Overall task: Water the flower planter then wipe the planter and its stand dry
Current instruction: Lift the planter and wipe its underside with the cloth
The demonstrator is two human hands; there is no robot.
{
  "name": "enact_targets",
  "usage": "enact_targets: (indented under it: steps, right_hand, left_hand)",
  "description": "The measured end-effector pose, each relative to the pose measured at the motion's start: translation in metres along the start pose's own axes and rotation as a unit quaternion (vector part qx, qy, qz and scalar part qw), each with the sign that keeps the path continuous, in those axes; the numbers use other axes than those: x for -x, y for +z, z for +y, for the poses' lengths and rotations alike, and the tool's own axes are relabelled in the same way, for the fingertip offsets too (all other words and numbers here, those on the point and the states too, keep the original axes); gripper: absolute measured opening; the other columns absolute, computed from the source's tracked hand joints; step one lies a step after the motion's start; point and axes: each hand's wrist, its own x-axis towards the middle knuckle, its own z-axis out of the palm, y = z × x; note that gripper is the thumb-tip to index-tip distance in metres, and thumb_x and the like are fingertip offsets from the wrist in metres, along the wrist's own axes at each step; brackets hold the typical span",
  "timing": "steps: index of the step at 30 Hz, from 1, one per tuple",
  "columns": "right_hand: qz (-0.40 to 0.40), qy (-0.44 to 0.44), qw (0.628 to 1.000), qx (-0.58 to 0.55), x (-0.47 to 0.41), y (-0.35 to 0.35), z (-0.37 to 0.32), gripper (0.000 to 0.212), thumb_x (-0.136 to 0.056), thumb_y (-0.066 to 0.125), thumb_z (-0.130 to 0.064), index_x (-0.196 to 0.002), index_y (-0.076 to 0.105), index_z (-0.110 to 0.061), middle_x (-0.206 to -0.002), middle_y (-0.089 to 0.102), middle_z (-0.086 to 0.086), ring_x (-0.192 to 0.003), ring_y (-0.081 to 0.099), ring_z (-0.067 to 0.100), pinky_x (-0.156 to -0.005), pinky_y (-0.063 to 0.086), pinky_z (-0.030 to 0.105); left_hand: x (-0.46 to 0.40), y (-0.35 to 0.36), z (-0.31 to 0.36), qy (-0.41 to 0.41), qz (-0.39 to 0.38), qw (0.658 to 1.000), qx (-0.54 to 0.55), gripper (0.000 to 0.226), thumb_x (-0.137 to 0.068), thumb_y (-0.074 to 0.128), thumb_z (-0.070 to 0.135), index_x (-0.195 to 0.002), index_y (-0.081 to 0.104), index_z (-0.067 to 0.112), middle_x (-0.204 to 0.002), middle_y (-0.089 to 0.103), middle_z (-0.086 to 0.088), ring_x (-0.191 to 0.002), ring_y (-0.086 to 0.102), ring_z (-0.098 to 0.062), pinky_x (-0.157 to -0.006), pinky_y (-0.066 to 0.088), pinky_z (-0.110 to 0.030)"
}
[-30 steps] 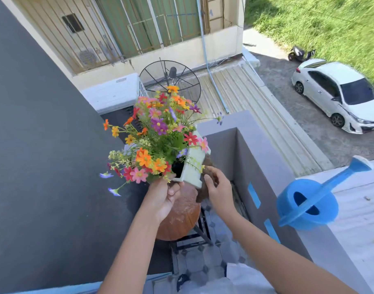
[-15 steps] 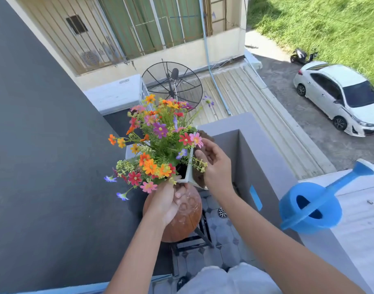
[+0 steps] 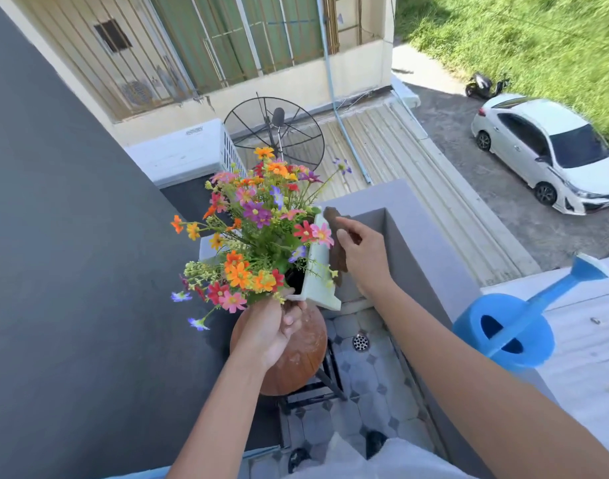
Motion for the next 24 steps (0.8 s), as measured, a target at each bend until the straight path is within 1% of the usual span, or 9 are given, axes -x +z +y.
enact_targets:
  steps: [3, 5, 7, 11, 14, 16, 19, 22, 24]
  right_hand:
    - [-0.042, -0.076, 0.996, 0.025, 0.015, 0.008, -0.018, 0.025, -0.095, 0.063, -0.011, -0.118, 0.072, -0.016, -0.104, 0.073, -0.008, -0.091, 0.064, 0.001, -0.082, 0.048, 0.013]
    - [-0.068, -0.089, 0.994, 0.009, 0.032, 0.007, -0.019, 0.024, -0.095, 0.062, -0.006, -0.115, 0.072, -0.015, -0.1, 0.071, -0.01, -0.089, 0.063, -0.006, -0.082, 0.047, 0.011]
    - [-0.097, -0.106, 0.99, 0.005, 0.051, 0.004, -0.011, 0.029, -0.094, 0.06, -0.001, -0.116, 0.07, -0.017, -0.105, 0.07, -0.013, -0.097, 0.064, -0.008, -0.086, 0.048, 0.011]
    - [-0.156, -0.147, 0.975, 0.059, 0.084, -0.002, 0.018, 0.025, -0.095, 0.061, -0.005, -0.117, 0.067, -0.014, -0.109, 0.069, -0.009, -0.1, 0.063, -0.001, -0.086, 0.049, 0.017]
    - [-0.188, -0.144, 0.969, 0.075, 0.095, -0.004, 0.029, 0.028, -0.096, 0.059, -0.005, -0.119, 0.066, -0.018, -0.112, 0.067, -0.009, -0.102, 0.063, 0.005, -0.087, 0.048, 0.017]
    - [-0.179, -0.131, 0.974, 0.054, 0.093, -0.001, 0.024, 0.027, -0.097, 0.058, -0.005, -0.118, 0.066, -0.019, -0.111, 0.067, -0.01, -0.101, 0.063, 0.004, -0.088, 0.047, 0.018]
    - [-0.126, -0.106, 0.986, -0.008, 0.072, 0.0, 0.0, 0.027, -0.097, 0.058, -0.003, -0.116, 0.069, -0.019, -0.109, 0.07, -0.008, -0.099, 0.063, 0.0, -0.088, 0.048, 0.021]
    - [-0.062, -0.128, 0.988, -0.051, 0.045, -0.013, -0.026, 0.032, -0.095, 0.059, -0.001, -0.114, 0.069, -0.025, -0.11, 0.072, -0.005, -0.1, 0.065, 0.011, -0.093, 0.051, 0.031]
    - [-0.035, -0.142, 0.988, -0.048, 0.029, -0.027, -0.038, 0.031, -0.095, 0.059, -0.003, -0.115, 0.068, -0.024, -0.109, 0.072, -0.003, -0.094, 0.064, 0.013, -0.089, 0.053, 0.031]
  left_hand:
    - [-0.006, 0.0, 0.002, 0.011, 0.007, 1.0, -0.011, 0.024, -0.104, 0.034, 0.003, -0.093, 0.055, 0.003, -0.067, 0.053, -0.01, -0.036, 0.033, -0.007, -0.035, 0.025, -0.018]
    - [-0.007, 0.001, 0.006, 0.016, 0.012, 1.0, 0.014, 0.023, -0.105, 0.031, 0.004, -0.1, 0.054, 0.002, -0.063, 0.056, -0.009, -0.035, 0.033, -0.007, -0.033, 0.028, -0.017]
    - [-0.006, 0.001, 0.011, 0.022, 0.024, 0.999, 0.035, 0.022, -0.107, 0.03, 0.005, -0.106, 0.052, 0.002, -0.061, 0.055, -0.009, -0.033, 0.033, -0.006, -0.033, 0.029, -0.016]
    - [-0.004, -0.001, 0.016, 0.029, 0.034, 0.997, 0.057, 0.023, -0.107, 0.028, 0.003, -0.109, 0.051, 0.001, -0.07, 0.049, -0.013, -0.031, 0.032, -0.005, -0.032, 0.028, -0.015]
    - [-0.002, -0.002, 0.017, 0.033, 0.042, 0.997, 0.059, 0.026, -0.106, 0.029, 0.002, -0.099, 0.054, 0.001, -0.067, 0.05, -0.011, -0.031, 0.031, -0.004, -0.032, 0.028, -0.015]
    - [0.0, -0.001, 0.016, 0.037, 0.041, 0.997, 0.063, 0.028, -0.105, 0.032, 0.003, -0.09, 0.055, 0.003, -0.063, 0.052, -0.01, -0.03, 0.031, -0.004, -0.032, 0.028, -0.015]
    - [0.001, -0.006, 0.018, 0.035, 0.03, 0.997, 0.061, 0.025, -0.102, 0.037, 0.002, -0.082, 0.051, 0.006, -0.065, 0.05, -0.01, -0.029, 0.031, -0.005, -0.032, 0.024, -0.016]
    - [0.003, -0.017, 0.02, 0.045, 0.021, 0.998, 0.029, 0.026, -0.1, 0.039, 0.004, -0.077, 0.049, 0.008, -0.063, 0.048, -0.009, -0.028, 0.029, -0.005, -0.029, 0.02, -0.016]
    - [0.005, -0.024, 0.02, 0.051, 0.024, 0.998, -0.003, 0.028, -0.102, 0.038, 0.005, -0.076, 0.05, 0.008, -0.061, 0.048, -0.009, -0.027, 0.027, -0.004, -0.029, 0.018, -0.016]
